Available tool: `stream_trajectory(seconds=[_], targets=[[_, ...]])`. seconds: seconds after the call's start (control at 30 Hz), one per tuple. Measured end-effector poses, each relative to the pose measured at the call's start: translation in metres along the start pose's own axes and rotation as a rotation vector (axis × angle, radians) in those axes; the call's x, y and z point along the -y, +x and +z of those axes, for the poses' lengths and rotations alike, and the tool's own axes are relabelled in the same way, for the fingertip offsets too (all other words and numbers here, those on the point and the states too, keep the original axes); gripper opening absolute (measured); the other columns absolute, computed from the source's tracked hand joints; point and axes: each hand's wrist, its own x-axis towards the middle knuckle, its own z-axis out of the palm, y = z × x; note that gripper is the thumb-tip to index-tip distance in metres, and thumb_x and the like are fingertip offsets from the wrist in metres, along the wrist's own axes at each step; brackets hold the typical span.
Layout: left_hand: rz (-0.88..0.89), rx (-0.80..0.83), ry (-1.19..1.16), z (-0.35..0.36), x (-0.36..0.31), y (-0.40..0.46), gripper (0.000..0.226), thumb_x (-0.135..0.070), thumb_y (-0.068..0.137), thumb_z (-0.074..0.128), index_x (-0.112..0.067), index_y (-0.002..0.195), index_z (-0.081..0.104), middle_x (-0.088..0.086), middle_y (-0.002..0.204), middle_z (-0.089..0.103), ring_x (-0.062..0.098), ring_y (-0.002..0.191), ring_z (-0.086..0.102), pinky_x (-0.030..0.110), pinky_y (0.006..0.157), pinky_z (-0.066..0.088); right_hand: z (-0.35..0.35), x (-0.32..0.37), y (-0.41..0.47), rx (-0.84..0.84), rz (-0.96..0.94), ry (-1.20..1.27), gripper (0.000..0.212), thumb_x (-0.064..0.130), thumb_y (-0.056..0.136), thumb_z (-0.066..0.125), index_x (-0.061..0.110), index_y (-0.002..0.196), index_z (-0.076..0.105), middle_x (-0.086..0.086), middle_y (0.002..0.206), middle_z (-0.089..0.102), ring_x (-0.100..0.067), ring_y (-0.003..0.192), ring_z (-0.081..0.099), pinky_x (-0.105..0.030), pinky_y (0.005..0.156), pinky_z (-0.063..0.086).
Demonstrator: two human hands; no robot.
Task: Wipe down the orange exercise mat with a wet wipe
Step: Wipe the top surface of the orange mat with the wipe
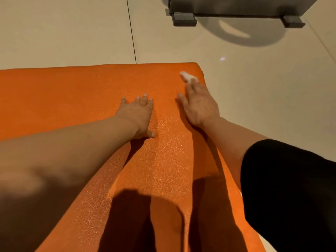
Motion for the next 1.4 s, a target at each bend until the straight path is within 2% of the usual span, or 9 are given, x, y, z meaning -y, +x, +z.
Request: stream_trajectory(seconds=[0.1,0.3,0.5,0.67,0.77,0.9,1.1,1.27,1.4], targets=[[-0.006,0.005,0.022,0.001,-0.001,0.001,0.112,-0.061,0.082,0.059,-0.009,0.152,-0.01,0.011,0.161,-0.012,0.028,0.149,0.001,0.055,0.117,0.008,0.0,-0.007,-0.003,0.021,0.227,0.12,0.066,0.047,0.104,0.021,0.008,0.155,0.006,-0.009,0.163,0.002,-0.021,0.15,0.0,-0.034,0.122,0.002],[-0.015,-0.007,-0.015,-0.001,-0.003,-0.003,0.11,-0.06,0.083,0.059,-0.01,0.152,-0.011,0.01,0.16,-0.014,0.026,0.149,-0.002,0.054,0.118,0.006,0.008,0.029,-0.022,0.093,-0.146,0.045,0.065,0.049,0.103,0.023,0.012,0.155,0.01,-0.007,0.163,0.004,-0.021,0.15,0.002,-0.034,0.121,0.005],[-0.05,-0.096,-0.103,0.017,-0.009,-0.017,0.09,-0.05,0.093,0.053,-0.015,0.154,-0.002,0.006,0.162,-0.007,0.021,0.149,0.0,0.055,0.118,0.004,0.0,-0.001,-0.021,-0.029,0.118,0.112,0.061,0.045,0.103,0.024,0.013,0.154,0.015,-0.007,0.162,0.012,-0.021,0.149,0.009,-0.034,0.121,0.01],[-0.036,-0.191,-0.112,0.019,-0.022,-0.026,0.07,-0.036,0.099,0.048,-0.017,0.154,0.01,0.006,0.162,0.002,0.02,0.149,0.007,0.054,0.117,0.002,0.011,0.036,-0.052,0.117,-0.211,0.048,0.065,0.046,0.104,0.02,0.008,0.155,0.011,-0.009,0.163,0.001,-0.02,0.15,-0.001,-0.029,0.119,-0.003],[0.041,-0.252,-0.139,0.022,-0.029,-0.036,0.061,-0.029,0.1,0.047,-0.019,0.153,0.019,0.004,0.162,0.009,0.018,0.148,0.014,0.051,0.119,0.004,0.006,0.006,-0.048,0.02,-0.114,0.07,0.061,0.045,0.103,0.023,0.017,0.156,0.01,-0.006,0.163,0.009,-0.02,0.149,0.009,-0.031,0.119,0.007],[0.15,-0.254,-0.216,0.031,-0.044,-0.051,0.072,-0.048,0.093,0.054,-0.021,0.151,0.023,0.003,0.162,0.01,0.018,0.147,0.015,0.044,0.12,0.01,0.007,0.009,-0.044,0.003,0.127,0.125,0.064,0.045,0.104,0.021,0.008,0.155,0.01,-0.009,0.163,0.005,-0.022,0.149,0.007,-0.035,0.121,0.009],[0.147,-0.243,-0.304,0.043,-0.048,-0.06,0.082,-0.05,0.092,0.055,-0.017,0.154,0.014,0.004,0.162,0.005,0.018,0.149,0.006,0.038,0.12,0.015,0.013,0.031,-0.068,0.075,-0.126,0.129,0.061,0.045,0.104,0.018,0.012,0.155,0.009,-0.006,0.163,0.002,-0.019,0.15,0.002,-0.032,0.121,0.004],[0.114,-0.213,-0.299,0.054,-0.041,-0.071,0.084,-0.05,0.093,0.054,-0.017,0.155,0.008,0.003,0.162,0.0,0.016,0.149,0.004,0.038,0.12,0.013,0.009,-0.003,-0.071,-0.014,0.202,0.161,0.063,0.046,0.104,0.018,0.011,0.155,0.009,-0.009,0.163,0.008,-0.021,0.149,0.006,-0.032,0.121,0.007],[0.082,-0.236,-0.299,0.056,-0.043,-0.081,0.085,-0.053,0.091,0.055,-0.018,0.154,0.011,0.003,0.162,0.003,0.016,0.149,0.005,0.041,0.121,0.011,0.016,0.034,-0.089,0.066,-0.025,0.081,0.065,0.044,0.104,0.017,0.003,0.154,0.011,-0.012,0.163,0.0,-0.022,0.15,-0.003,-0.033,0.122,-0.001]])
